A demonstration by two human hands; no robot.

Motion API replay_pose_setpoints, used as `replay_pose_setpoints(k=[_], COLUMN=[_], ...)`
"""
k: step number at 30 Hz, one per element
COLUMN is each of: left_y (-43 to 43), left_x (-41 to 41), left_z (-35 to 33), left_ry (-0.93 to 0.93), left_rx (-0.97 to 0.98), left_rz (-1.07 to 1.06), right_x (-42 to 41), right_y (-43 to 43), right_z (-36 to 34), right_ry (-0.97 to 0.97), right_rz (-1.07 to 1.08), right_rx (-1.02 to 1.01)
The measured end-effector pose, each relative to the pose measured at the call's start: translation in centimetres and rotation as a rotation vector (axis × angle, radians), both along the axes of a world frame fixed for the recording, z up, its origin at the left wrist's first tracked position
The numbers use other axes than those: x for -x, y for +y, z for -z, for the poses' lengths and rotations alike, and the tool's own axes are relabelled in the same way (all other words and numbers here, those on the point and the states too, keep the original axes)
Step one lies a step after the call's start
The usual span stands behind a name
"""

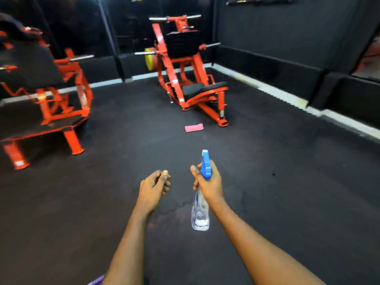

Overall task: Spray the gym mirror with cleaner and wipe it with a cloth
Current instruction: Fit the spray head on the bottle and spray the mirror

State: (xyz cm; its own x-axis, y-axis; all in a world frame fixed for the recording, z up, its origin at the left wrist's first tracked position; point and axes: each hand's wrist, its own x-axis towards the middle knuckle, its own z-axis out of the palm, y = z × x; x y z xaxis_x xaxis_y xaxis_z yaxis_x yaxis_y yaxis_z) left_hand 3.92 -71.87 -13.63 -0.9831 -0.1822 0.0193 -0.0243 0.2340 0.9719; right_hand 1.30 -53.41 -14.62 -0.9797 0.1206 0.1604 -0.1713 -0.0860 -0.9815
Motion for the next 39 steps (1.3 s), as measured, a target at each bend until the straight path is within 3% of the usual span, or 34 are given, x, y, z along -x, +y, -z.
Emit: replay_pose_setpoints(k=[12, 24, 30, 39], left_y=[18.8, 35.2, 44.4, 61.9], left_x=[16.4, 32.6, 38.4, 47.4], left_z=[-3.3, -7.8, -6.6, -5.9], left_ry=[0.188, 0.297, 0.275, 0.191], left_rx=[-0.046, -0.077, -0.019, 0.092], left_rz=[0.439, 0.838, 0.987, 1.189], right_x=[7.3, 13.9, 19.2, 32.4], right_y=[21.4, 35.3, 42.6, 57.4], right_z=[-3.9, -8.9, -9.2, -13.6], right_ry=[0.033, 0.075, 0.115, 0.236], right_rz=[0.527, 0.984, 1.077, 1.002], right_rx=[-0.034, -0.114, -0.097, -0.086])
